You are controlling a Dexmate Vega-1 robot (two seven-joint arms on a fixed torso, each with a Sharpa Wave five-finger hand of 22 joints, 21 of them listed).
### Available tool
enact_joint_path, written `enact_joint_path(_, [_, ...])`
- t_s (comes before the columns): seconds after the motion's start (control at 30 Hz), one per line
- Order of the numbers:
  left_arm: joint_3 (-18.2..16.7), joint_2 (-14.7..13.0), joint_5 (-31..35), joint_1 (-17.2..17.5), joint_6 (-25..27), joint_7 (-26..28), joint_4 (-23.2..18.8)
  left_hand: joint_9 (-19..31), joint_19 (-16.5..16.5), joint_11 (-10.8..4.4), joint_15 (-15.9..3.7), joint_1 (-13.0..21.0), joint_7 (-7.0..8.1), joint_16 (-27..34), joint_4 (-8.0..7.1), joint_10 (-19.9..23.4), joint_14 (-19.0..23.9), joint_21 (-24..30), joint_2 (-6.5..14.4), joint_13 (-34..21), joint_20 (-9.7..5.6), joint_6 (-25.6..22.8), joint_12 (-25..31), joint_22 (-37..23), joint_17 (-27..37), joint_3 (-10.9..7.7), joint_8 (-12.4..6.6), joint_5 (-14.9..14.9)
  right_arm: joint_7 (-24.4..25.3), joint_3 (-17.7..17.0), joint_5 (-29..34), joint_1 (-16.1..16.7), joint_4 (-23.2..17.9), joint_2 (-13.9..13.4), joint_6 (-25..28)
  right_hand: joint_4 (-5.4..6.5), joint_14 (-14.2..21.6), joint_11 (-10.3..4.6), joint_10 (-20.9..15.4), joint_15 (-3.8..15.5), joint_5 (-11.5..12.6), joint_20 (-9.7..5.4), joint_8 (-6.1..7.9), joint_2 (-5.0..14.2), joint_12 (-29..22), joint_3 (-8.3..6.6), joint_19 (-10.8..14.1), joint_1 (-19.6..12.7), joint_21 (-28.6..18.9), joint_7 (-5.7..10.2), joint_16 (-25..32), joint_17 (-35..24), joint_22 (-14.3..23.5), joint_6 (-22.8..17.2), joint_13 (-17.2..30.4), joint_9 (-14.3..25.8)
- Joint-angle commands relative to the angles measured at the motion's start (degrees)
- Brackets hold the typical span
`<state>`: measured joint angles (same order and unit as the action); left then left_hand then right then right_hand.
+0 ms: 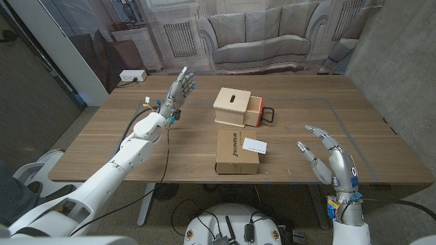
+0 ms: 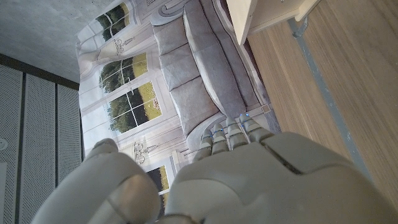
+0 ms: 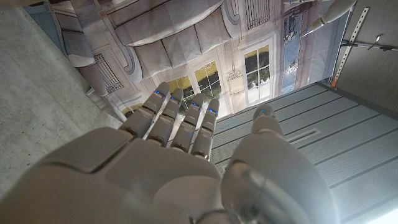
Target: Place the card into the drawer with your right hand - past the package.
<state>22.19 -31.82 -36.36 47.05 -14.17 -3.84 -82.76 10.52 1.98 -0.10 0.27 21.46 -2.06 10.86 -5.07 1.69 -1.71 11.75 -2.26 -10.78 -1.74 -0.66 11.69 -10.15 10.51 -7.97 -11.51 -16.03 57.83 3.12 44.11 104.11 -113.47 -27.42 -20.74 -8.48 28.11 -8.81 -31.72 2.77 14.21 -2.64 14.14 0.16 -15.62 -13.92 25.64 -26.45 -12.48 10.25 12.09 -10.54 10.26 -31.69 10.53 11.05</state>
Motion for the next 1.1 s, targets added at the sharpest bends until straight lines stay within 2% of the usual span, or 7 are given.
enact_joint_path(0.03, [-0.2,-0.3,-0.3,0.2,0.4,0.1,-0.2,0.3,0.3,-0.3,-0.34,0.4,0.04,0.1,-0.13,0.2,0.0,-0.3,0.1,-0.2,-1.75,-0.4,0.2,-0.2,0.2,0.14,-0.08,0.0,3.9,3.0,2.3,-0.3,-0.8,-4.0,6.4,-0.09,0.7,-0.47,-0.5,6.67,0.4,-5.09,-0.3,-0.07,-0.4,-0.29,0.7,-0.5,0.2,0.7,0.3,-0.2,0.1,-0.2,0.2,0.1])
enact_joint_path(0.37, [0.0,-0.1,-0.2,-0.3,0.6,-0.2,0.3,0.3,0.3,-0.17,-0.32,0.4,0.04,0.1,-0.13,0.2,0.1,-0.3,0.2,-0.2,-1.73,-0.4,0.2,-0.2,0.2,0.22,-0.05,0.0,5.8,5.2,3.0,-0.7,-1.3,-6.8,11.2,-0.22,1.0,-1.21,-0.8,6.85,0.7,-5.32,-0.17,0.14,-0.3,-0.64,0.9,-1.2,0.3,1.68,0.1,-0.2,0.1,-1.2,0.2,0.1])
enact_joint_path(0.57, [-0.1,0.3,-0.6,-0.6,0.4,-0.3,0.9,0.3,0.3,-0.19,-0.39,0.4,0.09,0.1,-0.13,0.2,0.1,-0.3,0.2,-0.2,-1.74,-0.4,0.2,-0.2,0.2,0.27,-0.07,0.0,6.2,5.9,4.0,-0.6,-1.6,-7.3,13.7,-0.35,1.2,-1.46,-0.9,6.92,0.9,-5.33,-0.07,-0.01,-0.2,-0.73,0.8,-1.6,0.4,1.73,0.0,-0.2,0.1,-1.9,0.2,0.1])
enact_joint_path(0.83, [0.3,0.9,-0.8,-1.2,0.4,-1.0,2.1,0.3,0.2,-0.25,-0.39,0.5,0.14,0.2,-0.14,0.4,0.3,-0.3,0.3,-0.2,-1.76,-0.7,0.3,-0.2,0.2,0.35,-0.14,0.1,6.1,7.1,5.0,-0.1,-2.9,-9.8,18.1,-0.52,1.5,-1.84,-1.1,6.98,1.0,-5.35,-0.04,-0.16,-0.2,-0.88,0.8,-2.1,0.5,2.05,-0.1,-0.1,0.1,-2.4,0.2,0.1])
enact_joint_path(1.1, [0.3,1.3,-0.9,-1.5,-0.1,-1.4,2.7,0.3,0.3,-0.25,-0.41,0.5,0.08,0.2,-0.13,0.4,0.3,-0.3,0.3,-0.2,-1.76,-0.7,0.3,-0.2,0.2,0.41,-0.14,0.1,6.2,6.9,6.2,0.6,-3.3,-9.7,19.7,-0.75,1.4,-2.2,-1.0,7.03,1.2,-5.39,-0.11,-0.43,0.0,-1.05,0.6,-2.9,0.6,2.13,-0.3,-0.1,0.1,-2.8,0.2,0.1])
